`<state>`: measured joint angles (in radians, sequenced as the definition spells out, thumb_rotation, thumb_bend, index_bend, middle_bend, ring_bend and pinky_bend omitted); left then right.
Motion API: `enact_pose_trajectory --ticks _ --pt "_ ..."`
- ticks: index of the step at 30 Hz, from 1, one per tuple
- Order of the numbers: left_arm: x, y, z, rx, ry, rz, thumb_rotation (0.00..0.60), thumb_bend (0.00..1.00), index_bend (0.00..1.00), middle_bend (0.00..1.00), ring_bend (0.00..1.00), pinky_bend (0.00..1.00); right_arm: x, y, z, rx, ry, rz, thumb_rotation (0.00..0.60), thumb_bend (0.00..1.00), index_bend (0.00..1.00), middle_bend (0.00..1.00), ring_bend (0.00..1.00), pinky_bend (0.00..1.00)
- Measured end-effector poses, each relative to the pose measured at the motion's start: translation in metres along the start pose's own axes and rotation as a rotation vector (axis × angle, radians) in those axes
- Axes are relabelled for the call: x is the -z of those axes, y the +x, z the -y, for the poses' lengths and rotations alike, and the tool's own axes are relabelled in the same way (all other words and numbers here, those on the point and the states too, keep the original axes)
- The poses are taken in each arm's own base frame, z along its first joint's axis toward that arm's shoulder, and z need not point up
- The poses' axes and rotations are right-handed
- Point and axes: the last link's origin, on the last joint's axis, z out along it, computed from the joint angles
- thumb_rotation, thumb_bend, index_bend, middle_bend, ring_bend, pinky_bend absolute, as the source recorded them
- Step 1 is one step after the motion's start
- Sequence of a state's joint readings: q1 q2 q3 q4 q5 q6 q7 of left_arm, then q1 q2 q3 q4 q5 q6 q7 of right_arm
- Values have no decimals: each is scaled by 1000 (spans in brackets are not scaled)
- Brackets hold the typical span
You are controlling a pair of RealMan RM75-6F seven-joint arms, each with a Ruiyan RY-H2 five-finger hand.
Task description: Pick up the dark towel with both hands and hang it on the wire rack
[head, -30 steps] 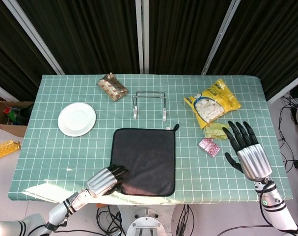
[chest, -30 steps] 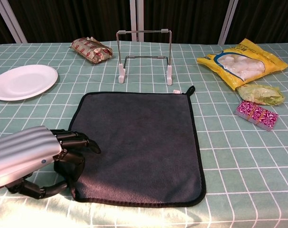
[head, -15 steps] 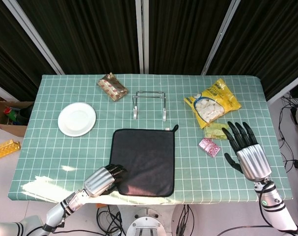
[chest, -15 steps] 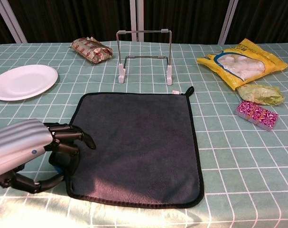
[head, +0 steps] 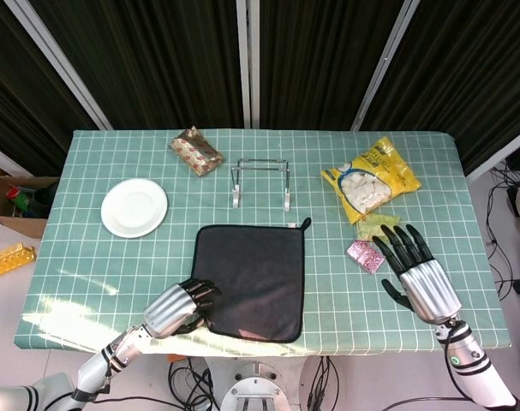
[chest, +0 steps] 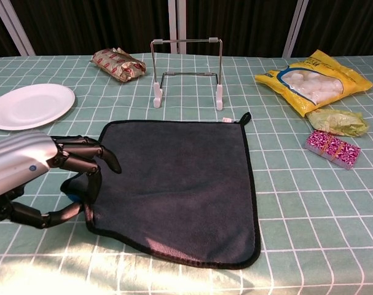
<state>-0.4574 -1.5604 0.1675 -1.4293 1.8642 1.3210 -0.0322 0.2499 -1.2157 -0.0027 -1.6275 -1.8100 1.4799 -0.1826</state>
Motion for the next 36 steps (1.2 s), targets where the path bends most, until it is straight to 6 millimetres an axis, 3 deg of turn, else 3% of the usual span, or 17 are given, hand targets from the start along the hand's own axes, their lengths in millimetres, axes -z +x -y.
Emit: enact_pose_trajectory --ticks 3,10,20,30,36 --pt "-4 3 -2 0 -2 -16 600 501 774 282 229 335 6 -9 11 -54 35 64 600 214 12 0 0 0" --pt "-11 8 -3 22 17 -27 600 500 781 282 229 335 17 -39 32 -126 87 225 600 216 157 0 0 0" --pt "-13 14 2 89 57 -45 600 508 797 285 229 335 14 -71 67 -241 180 374 600 198 186 0 0 0" --pt "-16 20 4 139 80 -71 600 519 814 296 229 335 6 -98 97 -321 233 366 600 184 141 0 0 0" --pt "-15 20 4 144 91 -67 600 520 815 296 229 335 1 -115 107 -349 253 381 600 184 196 0 0 0"
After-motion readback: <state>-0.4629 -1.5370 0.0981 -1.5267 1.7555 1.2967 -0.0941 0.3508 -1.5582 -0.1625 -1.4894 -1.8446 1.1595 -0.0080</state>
